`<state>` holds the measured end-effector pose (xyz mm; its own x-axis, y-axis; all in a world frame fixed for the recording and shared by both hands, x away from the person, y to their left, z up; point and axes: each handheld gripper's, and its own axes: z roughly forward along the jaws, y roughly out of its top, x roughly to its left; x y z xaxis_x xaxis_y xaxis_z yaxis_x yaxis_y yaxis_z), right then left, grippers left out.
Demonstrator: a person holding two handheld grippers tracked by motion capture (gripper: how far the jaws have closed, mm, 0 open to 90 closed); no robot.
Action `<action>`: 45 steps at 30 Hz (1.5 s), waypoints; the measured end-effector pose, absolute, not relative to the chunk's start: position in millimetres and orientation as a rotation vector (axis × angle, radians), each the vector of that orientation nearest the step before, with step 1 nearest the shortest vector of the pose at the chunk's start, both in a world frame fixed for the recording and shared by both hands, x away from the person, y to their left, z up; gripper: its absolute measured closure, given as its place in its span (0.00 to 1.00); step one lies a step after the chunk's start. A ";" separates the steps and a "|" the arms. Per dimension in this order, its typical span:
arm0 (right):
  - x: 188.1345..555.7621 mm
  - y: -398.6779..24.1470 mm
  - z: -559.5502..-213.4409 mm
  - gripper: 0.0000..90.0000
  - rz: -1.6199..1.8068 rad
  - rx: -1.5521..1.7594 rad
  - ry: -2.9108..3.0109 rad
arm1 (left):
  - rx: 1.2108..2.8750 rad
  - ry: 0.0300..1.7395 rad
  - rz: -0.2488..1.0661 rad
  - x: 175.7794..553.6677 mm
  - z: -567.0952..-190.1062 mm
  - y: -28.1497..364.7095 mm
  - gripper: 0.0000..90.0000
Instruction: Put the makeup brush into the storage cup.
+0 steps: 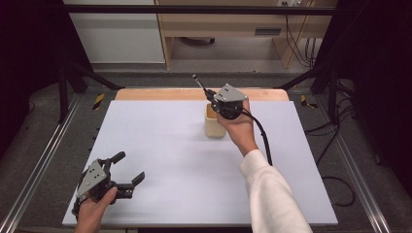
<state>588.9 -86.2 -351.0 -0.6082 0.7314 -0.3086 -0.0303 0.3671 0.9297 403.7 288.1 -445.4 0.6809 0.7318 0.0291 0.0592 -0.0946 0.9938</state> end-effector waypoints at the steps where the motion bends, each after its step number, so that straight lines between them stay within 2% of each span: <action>1: 589.4 -86.1 -351.7 0.93 1.307 0.609 1.889 | 1.589 0.664 0.640 403.7 -445.3 288.2 0.01; 45: 601.7 -88.0 -371.6 0.93 1.292 0.643 1.902 | 1.578 0.663 0.637 404.1 -444.6 288.3 0.01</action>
<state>601.7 -88.0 -371.6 -0.6033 0.7416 -0.2931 0.0005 0.3679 0.9298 404.1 288.3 -444.6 0.6823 0.7306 0.0262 0.0556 -0.0876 0.9946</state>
